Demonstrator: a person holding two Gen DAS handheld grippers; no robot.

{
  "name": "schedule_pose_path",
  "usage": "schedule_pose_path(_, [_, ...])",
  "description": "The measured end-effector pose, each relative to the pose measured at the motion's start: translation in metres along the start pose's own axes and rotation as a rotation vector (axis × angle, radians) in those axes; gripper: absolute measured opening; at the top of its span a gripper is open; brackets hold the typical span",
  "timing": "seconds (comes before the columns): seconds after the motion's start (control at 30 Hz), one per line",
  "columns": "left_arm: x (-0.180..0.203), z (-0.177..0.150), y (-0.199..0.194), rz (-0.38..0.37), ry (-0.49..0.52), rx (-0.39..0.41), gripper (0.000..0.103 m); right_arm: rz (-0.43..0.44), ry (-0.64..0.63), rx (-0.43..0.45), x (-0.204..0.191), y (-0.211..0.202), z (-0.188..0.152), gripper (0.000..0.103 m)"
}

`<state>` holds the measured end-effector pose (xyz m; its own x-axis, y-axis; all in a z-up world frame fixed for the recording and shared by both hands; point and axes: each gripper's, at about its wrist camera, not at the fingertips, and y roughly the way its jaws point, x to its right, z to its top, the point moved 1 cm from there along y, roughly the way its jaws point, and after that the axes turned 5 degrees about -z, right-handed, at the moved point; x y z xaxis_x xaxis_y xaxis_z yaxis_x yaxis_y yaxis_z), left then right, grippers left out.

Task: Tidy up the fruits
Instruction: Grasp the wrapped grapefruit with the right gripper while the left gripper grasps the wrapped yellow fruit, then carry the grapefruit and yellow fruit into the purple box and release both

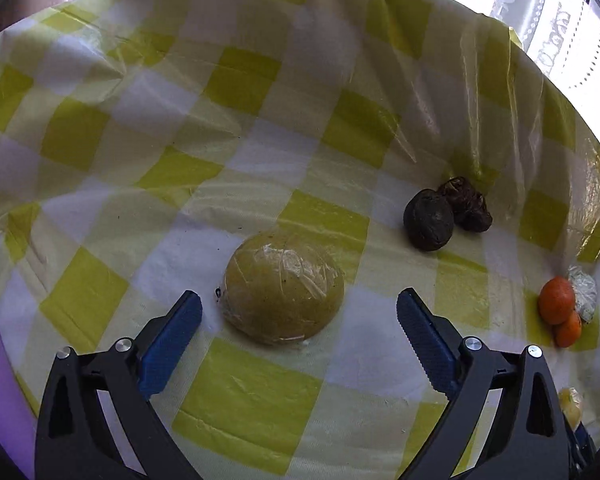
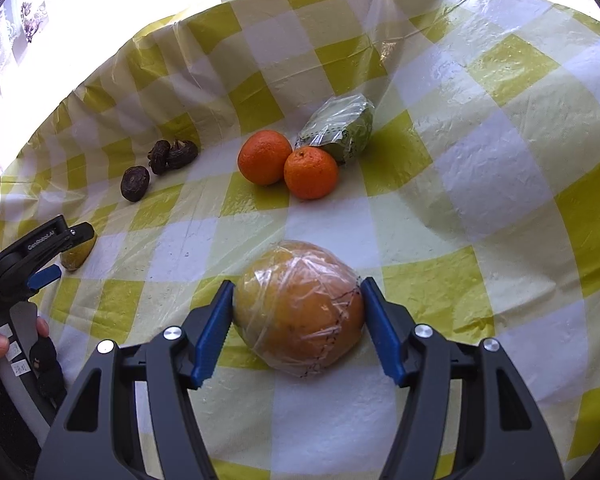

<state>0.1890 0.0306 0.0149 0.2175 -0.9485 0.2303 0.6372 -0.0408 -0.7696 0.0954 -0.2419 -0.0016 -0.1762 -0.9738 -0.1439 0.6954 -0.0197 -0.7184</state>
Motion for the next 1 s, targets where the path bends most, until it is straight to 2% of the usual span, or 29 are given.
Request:
schedule_pose_path(0.1, [0.009,0.003,0.005,0.068,0.062,-0.007,0.071,0.012,0.010,0.002,0.003,-0.002,-0.001,0.064])
schedule_pose_path(0.13, [0.010,0.004,0.005,0.085,0.073,-0.002,0.061,0.015,0.013,0.003,0.004,-0.002,-0.001,0.064])
schedule_pose_path(0.3, [0.011,0.004,0.003,0.065,0.097,0.002,0.059,0.022,0.019,0.004,0.006,-0.003,-0.002,0.064])
schedule_pose_path(0.37, [0.007,-0.003,-0.013,0.001,0.072,0.049,0.059,0.026,0.023,0.005,0.007,-0.003,-0.003,0.064])
schedule_pose_path(0.4, [0.005,-0.008,-0.022,-0.005,0.071,0.075,0.059,0.028,0.025,0.006,0.007,-0.003,-0.002,0.064])
schedule_pose_path(0.43, [0.003,-0.015,-0.030,0.001,0.072,0.091,0.059,0.029,0.026,0.007,0.007,-0.003,-0.002,0.064])
schedule_pose_path(0.5, [-0.003,-0.032,-0.048,-0.056,0.042,0.114,0.059,0.030,0.027,0.007,0.007,-0.003,-0.002,0.064])
schedule_pose_path(0.63, [-0.019,-0.075,-0.086,-0.121,0.002,0.118,0.059,0.033,0.033,0.009,0.007,-0.003,-0.002,0.064])
schedule_pose_path(0.83, [-0.018,-0.125,-0.130,-0.170,0.077,0.181,0.060,0.036,0.047,0.015,0.009,-0.005,-0.002,0.064])
schedule_pose_path(1.0, [-0.023,-0.143,-0.141,-0.209,0.111,0.164,0.060,0.003,0.063,0.047,0.009,-0.014,-0.006,0.064])
